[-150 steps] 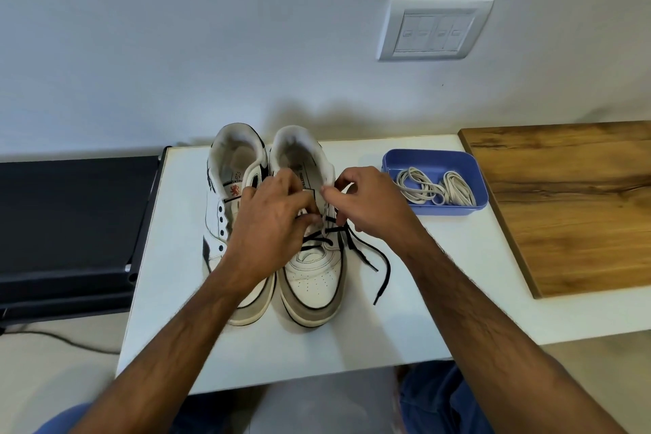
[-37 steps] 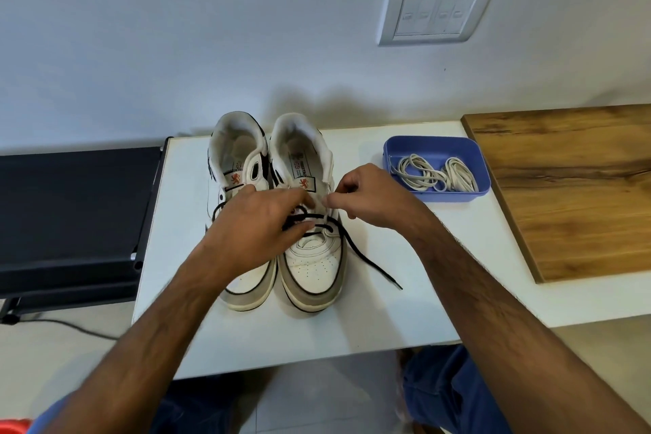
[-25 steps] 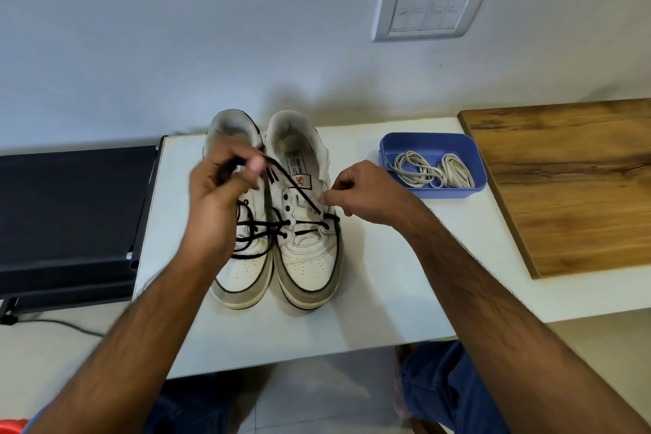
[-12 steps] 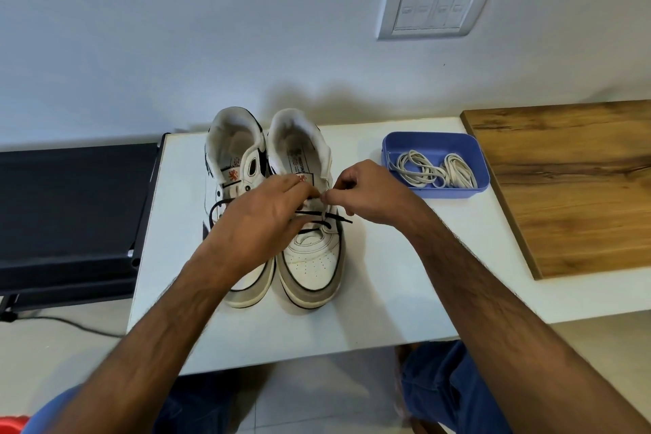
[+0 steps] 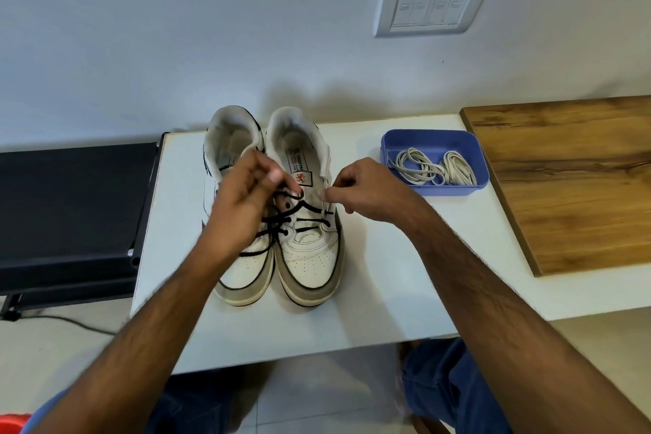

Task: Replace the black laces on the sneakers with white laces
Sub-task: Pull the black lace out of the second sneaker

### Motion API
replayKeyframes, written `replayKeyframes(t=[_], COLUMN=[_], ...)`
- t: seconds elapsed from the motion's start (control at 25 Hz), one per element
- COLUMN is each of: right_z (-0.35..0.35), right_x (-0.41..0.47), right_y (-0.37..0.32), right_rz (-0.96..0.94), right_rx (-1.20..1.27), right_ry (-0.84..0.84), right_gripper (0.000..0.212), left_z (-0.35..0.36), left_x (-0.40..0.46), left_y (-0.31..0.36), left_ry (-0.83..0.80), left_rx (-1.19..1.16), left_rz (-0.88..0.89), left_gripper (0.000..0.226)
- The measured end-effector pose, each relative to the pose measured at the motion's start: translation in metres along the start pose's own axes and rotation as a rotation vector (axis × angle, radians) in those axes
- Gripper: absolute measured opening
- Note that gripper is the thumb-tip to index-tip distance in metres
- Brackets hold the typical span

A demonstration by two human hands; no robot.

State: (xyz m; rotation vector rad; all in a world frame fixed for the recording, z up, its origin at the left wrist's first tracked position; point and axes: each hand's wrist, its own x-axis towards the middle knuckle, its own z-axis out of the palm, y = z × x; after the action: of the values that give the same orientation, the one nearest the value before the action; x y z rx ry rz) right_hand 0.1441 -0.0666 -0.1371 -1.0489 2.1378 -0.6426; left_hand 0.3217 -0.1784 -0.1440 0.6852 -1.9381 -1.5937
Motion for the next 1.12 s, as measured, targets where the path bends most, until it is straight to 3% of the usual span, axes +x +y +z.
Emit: replayKeyframes(t=[0.04, 0.12, 0.28, 0.36, 0.52, 0.76, 1.12], right_z=[0.000, 0.000, 0.002, 0.002, 0.001, 0.003, 0.003], right_x=[0.000, -0.001, 0.000, 0.000, -0.001, 0.001, 0.003], right_y=[0.000, 0.000, -0.002, -0.003, -0.004, -0.002, 0.002], right_rz=[-0.001, -0.003, -0.015, -0.021, -0.032, -0.023, 0.003], right_rx=[-0.001, 0.006, -0.007, -0.017, -0.019, -0.019, 0.007], right_ry=[-0.002, -0.002, 0.001, 0.000, -0.010, -0.005, -0.004], right_gripper=[0.029, 0.028, 0.027, 0.027, 0.026, 0.026, 0.025], left_z=[-0.004, -0.011, -0.004, 0.000, 0.005, 0.018, 0.015], left_x=[0.002, 0.006, 0.002, 0.003, 0.003, 0.002, 0.004], left_y=[0.003, 0.003, -0.016, -0.022, -0.021, -0.020, -0.020], left_ry=[0.029, 0.018, -0.237, -0.251, -0.167, -0.169, -0.160], left_rx=[-0.006, 0.235, 0.904, 1.053, 1.087, 1.117, 0.808], left_rz=[0.029, 0.115, 0.343, 0.416, 0.395, 0.300, 0.177], left_gripper=[0.010, 0.006, 0.032, 0.029, 0.025, 0.015, 0.014])
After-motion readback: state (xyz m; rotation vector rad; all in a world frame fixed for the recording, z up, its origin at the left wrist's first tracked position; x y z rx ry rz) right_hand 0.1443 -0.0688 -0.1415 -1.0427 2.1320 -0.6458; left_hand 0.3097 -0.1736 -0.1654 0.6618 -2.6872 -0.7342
